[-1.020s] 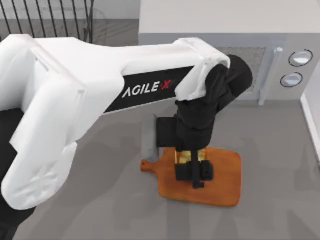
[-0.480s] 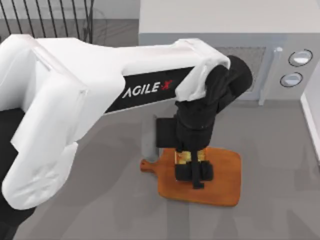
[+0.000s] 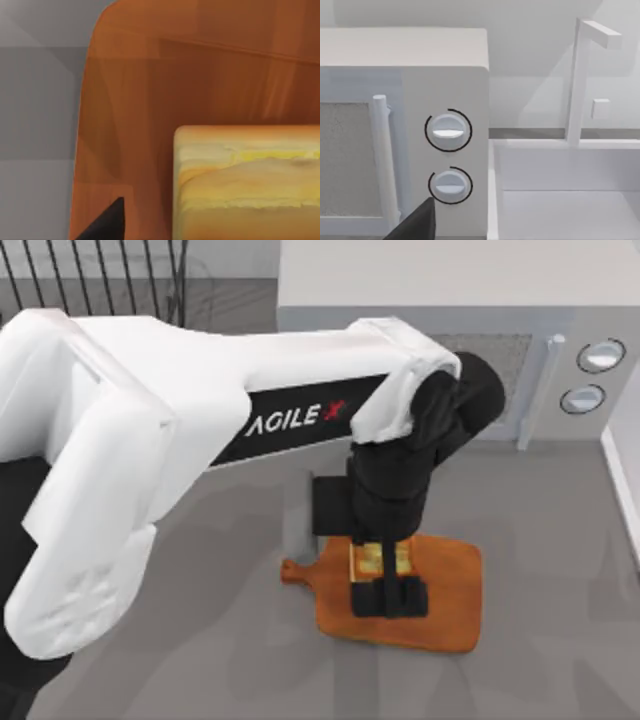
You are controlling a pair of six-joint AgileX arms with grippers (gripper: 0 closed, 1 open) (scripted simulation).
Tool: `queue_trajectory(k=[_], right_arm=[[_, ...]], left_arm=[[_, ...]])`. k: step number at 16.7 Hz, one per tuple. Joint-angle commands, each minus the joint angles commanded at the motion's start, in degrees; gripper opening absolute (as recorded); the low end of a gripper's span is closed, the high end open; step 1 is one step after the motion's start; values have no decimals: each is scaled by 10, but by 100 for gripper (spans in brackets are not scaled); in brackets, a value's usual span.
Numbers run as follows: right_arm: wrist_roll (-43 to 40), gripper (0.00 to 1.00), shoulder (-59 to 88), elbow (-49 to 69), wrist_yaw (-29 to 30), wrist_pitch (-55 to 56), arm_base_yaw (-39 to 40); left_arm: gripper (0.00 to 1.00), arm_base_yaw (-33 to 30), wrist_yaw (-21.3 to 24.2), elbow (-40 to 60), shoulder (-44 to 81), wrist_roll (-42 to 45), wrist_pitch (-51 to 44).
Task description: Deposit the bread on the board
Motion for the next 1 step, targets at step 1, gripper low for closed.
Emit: queue_trajectory(k=[1], right_arm=[[0, 100, 0, 0, 0, 0, 0]], left_arm=[[100, 0, 0, 0, 0, 0, 0]])
